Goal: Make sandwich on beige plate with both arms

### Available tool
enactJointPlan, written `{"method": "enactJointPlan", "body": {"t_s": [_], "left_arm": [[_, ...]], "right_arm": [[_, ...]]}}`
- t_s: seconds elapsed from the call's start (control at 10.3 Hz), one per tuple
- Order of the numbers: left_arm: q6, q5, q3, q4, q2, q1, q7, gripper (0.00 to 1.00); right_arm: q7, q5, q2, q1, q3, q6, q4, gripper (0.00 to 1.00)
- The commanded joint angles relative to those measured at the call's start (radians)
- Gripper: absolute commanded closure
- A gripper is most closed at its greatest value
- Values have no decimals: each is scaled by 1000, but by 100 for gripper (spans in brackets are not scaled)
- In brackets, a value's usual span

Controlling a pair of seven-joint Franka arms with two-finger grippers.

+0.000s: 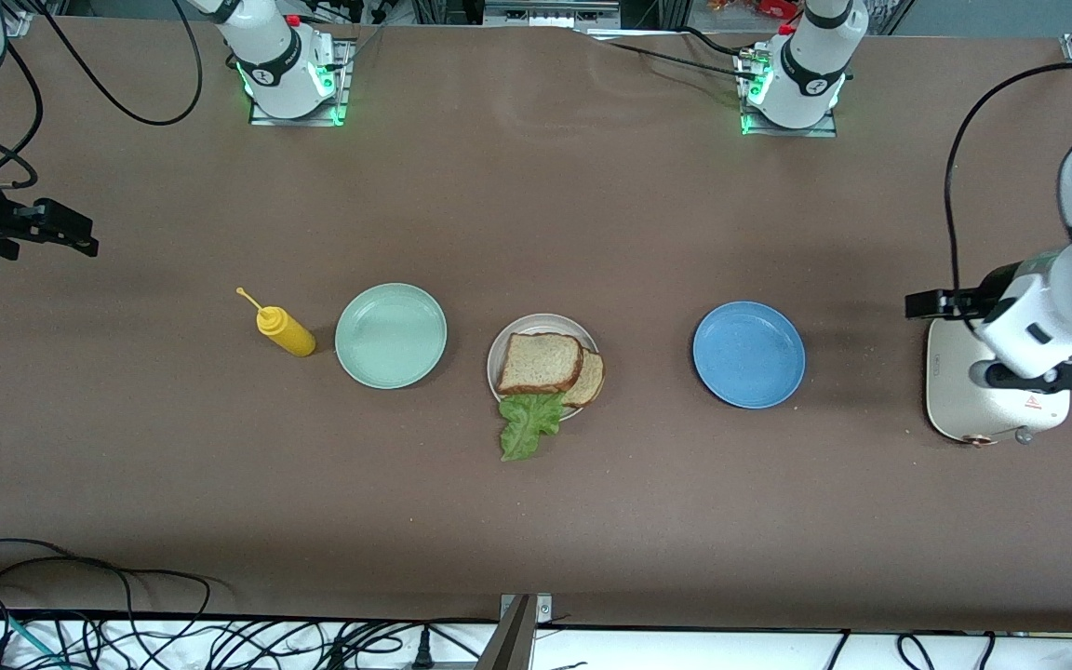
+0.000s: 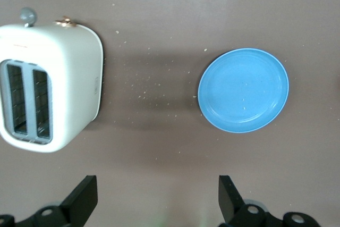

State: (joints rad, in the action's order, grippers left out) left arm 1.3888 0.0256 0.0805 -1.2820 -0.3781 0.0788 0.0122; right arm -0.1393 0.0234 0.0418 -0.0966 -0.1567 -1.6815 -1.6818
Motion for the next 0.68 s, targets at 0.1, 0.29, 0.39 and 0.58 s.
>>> {"method": "enactJointPlan", "body": {"t_s": [0.1, 0.29, 0.39, 0.58], "left_arm": [[-88, 30, -8, -20, 94, -2, -8, 0], [-108, 30, -10, -31, 122, -2, -5, 0], [-102, 30, -11, -75, 154, -2, -2, 0], [-91, 28, -14, -114, 179, -2, 0, 0]], "right_arm": [[6, -10, -4, 0, 9, 6, 20, 0], [-9, -6, 22, 1, 9, -4, 39, 0], [-14, -8, 35, -3, 11, 3, 78, 0], [-11, -11, 36, -8, 10, 16, 82, 0]]}}
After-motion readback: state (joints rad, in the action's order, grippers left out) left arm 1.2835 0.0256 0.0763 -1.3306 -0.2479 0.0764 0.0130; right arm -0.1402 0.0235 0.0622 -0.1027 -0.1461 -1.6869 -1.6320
